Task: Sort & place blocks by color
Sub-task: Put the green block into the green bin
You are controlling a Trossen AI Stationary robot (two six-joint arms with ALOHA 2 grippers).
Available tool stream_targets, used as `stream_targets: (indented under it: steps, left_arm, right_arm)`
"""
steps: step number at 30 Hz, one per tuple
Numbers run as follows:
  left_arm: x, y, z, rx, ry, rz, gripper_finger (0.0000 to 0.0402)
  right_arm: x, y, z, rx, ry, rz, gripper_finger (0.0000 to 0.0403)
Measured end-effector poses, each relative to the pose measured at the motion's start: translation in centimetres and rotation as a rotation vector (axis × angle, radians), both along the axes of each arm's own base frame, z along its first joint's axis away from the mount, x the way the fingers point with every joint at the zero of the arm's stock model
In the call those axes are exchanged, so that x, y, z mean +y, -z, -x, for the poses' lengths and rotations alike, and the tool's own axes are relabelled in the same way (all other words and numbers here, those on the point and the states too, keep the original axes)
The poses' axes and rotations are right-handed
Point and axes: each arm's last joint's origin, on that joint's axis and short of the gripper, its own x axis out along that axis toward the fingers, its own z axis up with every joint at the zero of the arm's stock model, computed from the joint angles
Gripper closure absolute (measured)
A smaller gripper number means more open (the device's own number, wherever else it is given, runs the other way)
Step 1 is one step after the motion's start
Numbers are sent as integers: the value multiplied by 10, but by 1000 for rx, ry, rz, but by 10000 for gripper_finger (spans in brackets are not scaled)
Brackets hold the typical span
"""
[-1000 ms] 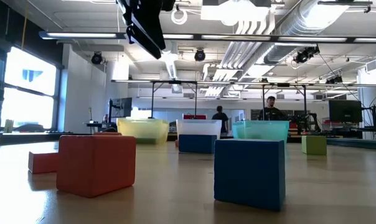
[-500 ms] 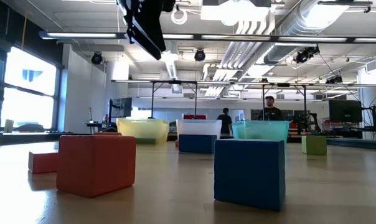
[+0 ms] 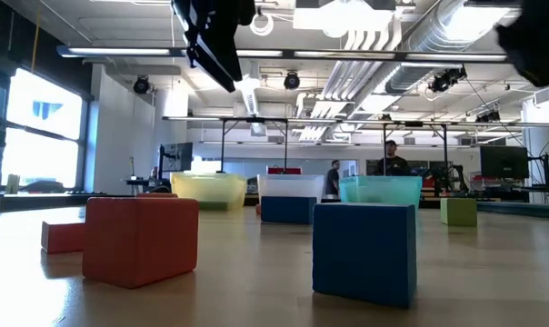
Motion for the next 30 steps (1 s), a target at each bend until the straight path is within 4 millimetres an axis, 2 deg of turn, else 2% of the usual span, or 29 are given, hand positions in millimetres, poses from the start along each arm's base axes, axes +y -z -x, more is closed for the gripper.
stream_targets:
  steps: [5,10,21,25,30]
  left_arm:
    - [13,0,3,13,-34,-38,170]
    - [23,0,6,14,-67,-40,170]
    - [39,0,12,31,-76,-55,170]
    - [43,0,13,31,-88,-52,170]
    - [46,0,15,29,-104,-48,170]
  right_arm:
    - [-23,-22,-11,-85,17,76,384]
    - [-62,-47,-16,-139,30,201,385]
    - [-184,-104,-22,-213,-37,439,382]
    - [-228,-114,-19,-195,-81,495,382]
    - [-276,-116,-17,-149,-143,546,382]
